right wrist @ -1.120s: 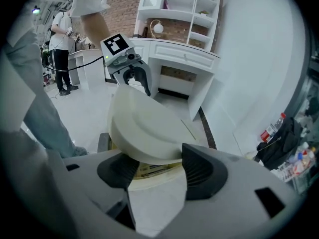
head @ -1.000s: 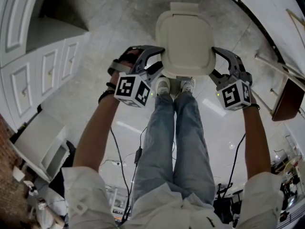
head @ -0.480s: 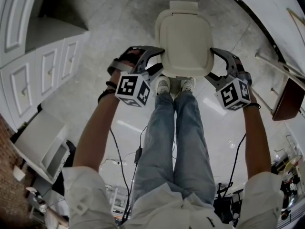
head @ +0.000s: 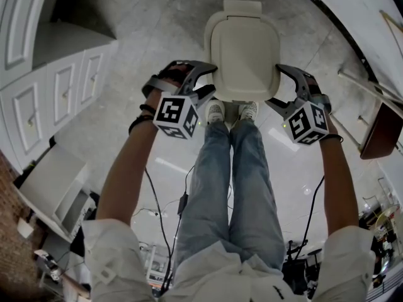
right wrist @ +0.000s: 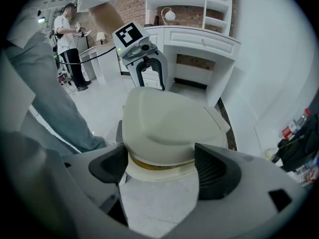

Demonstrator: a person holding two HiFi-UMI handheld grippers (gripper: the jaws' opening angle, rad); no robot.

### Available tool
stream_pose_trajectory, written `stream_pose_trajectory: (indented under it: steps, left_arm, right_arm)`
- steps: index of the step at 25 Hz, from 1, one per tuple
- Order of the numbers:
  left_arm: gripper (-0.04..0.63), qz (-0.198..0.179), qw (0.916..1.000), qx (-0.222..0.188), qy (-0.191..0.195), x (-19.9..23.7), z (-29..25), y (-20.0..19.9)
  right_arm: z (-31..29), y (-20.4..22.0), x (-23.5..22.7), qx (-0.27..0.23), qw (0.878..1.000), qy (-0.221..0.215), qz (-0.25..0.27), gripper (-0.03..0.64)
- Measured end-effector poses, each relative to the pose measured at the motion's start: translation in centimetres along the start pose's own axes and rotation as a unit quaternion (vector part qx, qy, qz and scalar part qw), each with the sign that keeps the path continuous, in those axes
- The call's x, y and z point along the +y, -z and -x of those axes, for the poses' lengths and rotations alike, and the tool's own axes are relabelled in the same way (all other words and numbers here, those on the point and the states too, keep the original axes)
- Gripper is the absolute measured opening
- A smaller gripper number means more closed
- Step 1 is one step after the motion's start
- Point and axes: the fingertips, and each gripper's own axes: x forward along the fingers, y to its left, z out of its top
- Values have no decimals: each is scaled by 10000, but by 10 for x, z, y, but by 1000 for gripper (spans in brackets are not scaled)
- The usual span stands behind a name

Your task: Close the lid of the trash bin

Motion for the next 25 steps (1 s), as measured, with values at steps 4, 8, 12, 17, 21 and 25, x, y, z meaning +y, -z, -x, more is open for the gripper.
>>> stream_pose_trajectory:
  steps: [4, 8, 12, 17, 21, 25]
  left_arm:
    - [242, 25, 10000, -27, 76, -2, -3, 2]
    - [245, -83, 9998, 47, 197, -6, -6, 5]
    - [247, -90, 9993, 88, 348, -10, -9, 9]
    - [244, 278, 9975, 42, 643, -13, -15, 13]
    - [244, 575, 9955, -5, 759, -14, -18, 14]
    - [202, 1280, 9879, -178, 860, -8, -21, 12]
  right_arm:
    - [-2, 3, 2, 48, 10000, -78, 17, 431]
    - [-5, 4, 6, 86, 9995, -275, -109, 428]
    - [-9, 5, 8, 119, 9992, -327, -171, 430]
    - [-16, 9, 10, 146, 9982, -439, -394, 426]
    - [-18, 9, 10, 109, 9972, -470, -573, 423]
    - [-22, 10, 8, 113, 9956, -513, -772, 393]
